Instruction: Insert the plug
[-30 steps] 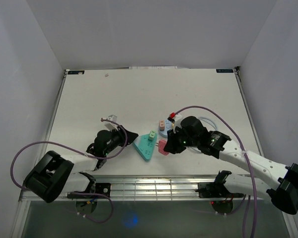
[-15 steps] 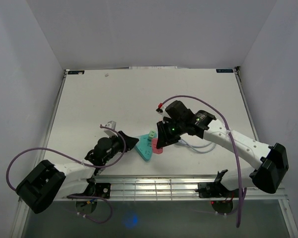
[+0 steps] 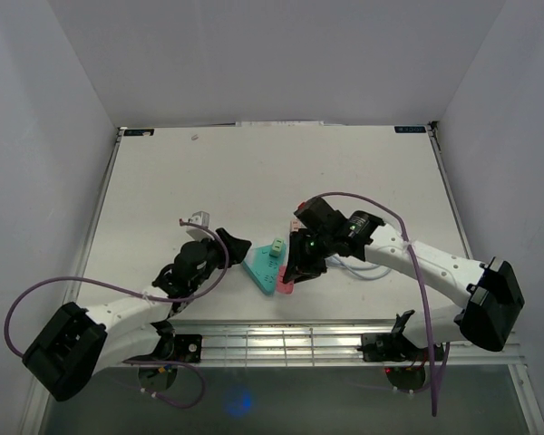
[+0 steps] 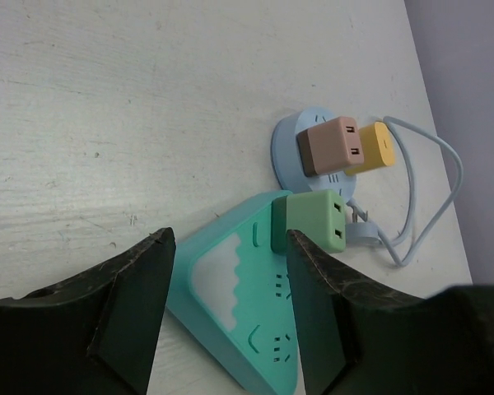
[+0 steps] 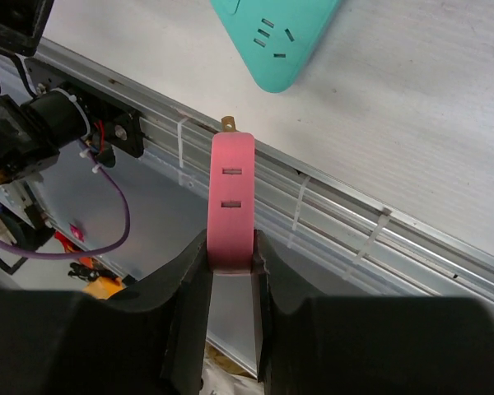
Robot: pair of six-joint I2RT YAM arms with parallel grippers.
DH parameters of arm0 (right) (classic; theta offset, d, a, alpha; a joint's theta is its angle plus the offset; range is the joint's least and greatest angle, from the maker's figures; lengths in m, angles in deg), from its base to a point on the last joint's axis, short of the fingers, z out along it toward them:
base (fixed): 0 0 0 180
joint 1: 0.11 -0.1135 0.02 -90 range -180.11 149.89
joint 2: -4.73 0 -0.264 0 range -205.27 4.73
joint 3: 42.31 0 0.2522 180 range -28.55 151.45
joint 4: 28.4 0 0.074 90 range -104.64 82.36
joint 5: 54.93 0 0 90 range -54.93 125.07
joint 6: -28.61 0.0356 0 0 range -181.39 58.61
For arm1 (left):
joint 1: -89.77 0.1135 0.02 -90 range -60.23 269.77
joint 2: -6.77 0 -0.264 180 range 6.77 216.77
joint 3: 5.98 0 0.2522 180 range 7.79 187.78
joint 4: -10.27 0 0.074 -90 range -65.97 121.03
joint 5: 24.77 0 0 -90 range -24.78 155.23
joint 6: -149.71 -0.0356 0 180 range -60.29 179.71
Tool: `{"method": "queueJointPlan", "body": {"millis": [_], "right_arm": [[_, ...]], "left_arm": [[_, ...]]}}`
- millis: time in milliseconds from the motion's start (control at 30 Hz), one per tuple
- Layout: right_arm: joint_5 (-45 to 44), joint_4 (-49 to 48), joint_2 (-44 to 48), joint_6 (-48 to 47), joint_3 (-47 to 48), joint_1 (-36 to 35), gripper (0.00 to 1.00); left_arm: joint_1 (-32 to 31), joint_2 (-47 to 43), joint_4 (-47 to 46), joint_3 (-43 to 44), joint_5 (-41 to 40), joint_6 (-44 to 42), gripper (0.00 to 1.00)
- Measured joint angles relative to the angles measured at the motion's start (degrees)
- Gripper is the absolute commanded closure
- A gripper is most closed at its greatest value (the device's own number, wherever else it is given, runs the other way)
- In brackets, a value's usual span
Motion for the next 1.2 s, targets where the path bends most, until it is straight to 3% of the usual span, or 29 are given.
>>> {"method": "queueJointPlan", "body": {"millis": [300,433,700,967,1200], "right_arm": [[-1.42,4.39,-9.18,2.25,6.21,-0.90,0.92],[-1.36,4.74,-10.60,2.23,6.49,-0.90,0.92],[-0.76,6.16,-14.73,0.59,10.05,-0.87,0.92],[0.42,10.36,-16.17,-4.50,11.93,1.38,0.92],[0.85,15.47,-18.64,-10.91,14.67,4.20,0.92]], "left_arm": [[0.20,10.67,-1.05,2.62,0.35,-1.62,0.36],[0.24,13.14,-2.71,2.62,1.46,-1.75,0.43],[-0.83,10.71,-8.26,-2.27,3.54,-1.22,0.50],[-3.98,7.63,-11.56,-6.93,3.80,0.22,0.50],[-4.72,7.63,-12.44,-7.41,3.98,0.44,0.42]]}}
